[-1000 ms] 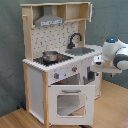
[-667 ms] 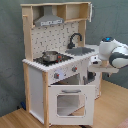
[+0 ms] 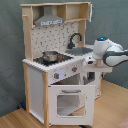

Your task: Play with the kitchen

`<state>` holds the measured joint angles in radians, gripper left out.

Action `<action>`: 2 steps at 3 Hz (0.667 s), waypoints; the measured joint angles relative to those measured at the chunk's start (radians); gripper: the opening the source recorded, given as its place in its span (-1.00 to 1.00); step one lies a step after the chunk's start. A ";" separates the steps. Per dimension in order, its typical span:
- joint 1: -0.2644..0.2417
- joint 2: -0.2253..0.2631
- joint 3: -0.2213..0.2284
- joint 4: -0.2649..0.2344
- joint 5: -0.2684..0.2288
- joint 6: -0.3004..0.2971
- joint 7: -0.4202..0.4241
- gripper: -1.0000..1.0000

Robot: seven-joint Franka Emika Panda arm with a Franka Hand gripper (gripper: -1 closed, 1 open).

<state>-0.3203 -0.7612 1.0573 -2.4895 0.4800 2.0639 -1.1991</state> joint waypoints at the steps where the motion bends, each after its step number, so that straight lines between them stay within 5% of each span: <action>1: -0.033 0.083 0.044 0.040 -0.002 0.042 -0.028 1.00; 2: -0.056 0.155 0.088 0.064 -0.004 0.084 -0.055 1.00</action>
<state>-0.3767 -0.6062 1.1449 -2.4252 0.4755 2.1478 -1.2541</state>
